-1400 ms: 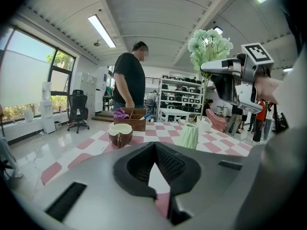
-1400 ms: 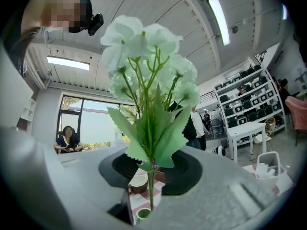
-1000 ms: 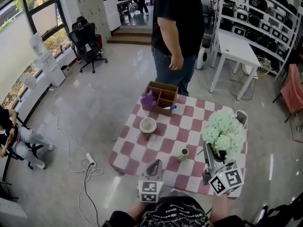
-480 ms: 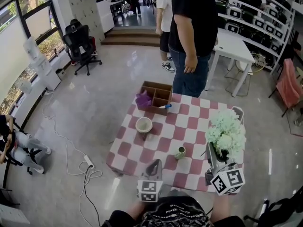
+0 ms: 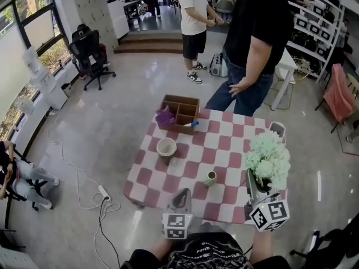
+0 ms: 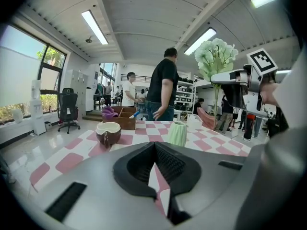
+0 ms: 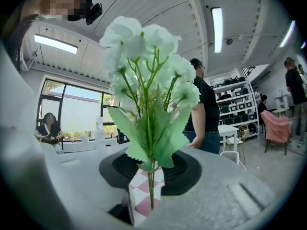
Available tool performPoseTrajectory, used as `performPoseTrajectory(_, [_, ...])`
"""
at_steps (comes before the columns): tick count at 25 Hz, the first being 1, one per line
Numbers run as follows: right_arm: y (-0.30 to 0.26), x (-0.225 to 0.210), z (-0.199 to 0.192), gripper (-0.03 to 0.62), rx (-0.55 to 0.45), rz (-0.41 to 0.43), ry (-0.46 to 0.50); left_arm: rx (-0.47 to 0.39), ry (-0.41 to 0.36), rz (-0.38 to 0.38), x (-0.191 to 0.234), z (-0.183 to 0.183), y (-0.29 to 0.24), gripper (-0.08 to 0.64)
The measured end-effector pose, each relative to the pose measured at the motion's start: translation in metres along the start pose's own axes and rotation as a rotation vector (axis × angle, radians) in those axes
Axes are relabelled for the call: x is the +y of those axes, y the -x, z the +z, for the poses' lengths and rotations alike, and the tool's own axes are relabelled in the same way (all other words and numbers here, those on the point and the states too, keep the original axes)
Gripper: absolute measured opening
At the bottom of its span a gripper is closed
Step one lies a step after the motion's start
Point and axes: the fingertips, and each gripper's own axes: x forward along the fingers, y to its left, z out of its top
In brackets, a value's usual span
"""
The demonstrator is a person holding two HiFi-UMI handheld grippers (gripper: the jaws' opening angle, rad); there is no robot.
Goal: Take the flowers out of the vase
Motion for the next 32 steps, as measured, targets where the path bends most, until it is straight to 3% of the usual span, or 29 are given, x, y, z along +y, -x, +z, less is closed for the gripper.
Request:
performPoseTrajectory(14, [0.011, -0.018, -0.029, 0.100, 0.103, -0.057, -0.056, 0.015, -0.002, -0.007, -0.005, -0.005, -0.001, 0.011])
performPoseTrajectory(32, [0.019, -0.029, -0.068, 0.098, 0.246, -0.066, -0.096, 0.029, -0.003, -0.003, -0.012, -0.010, -0.003, 0.011])
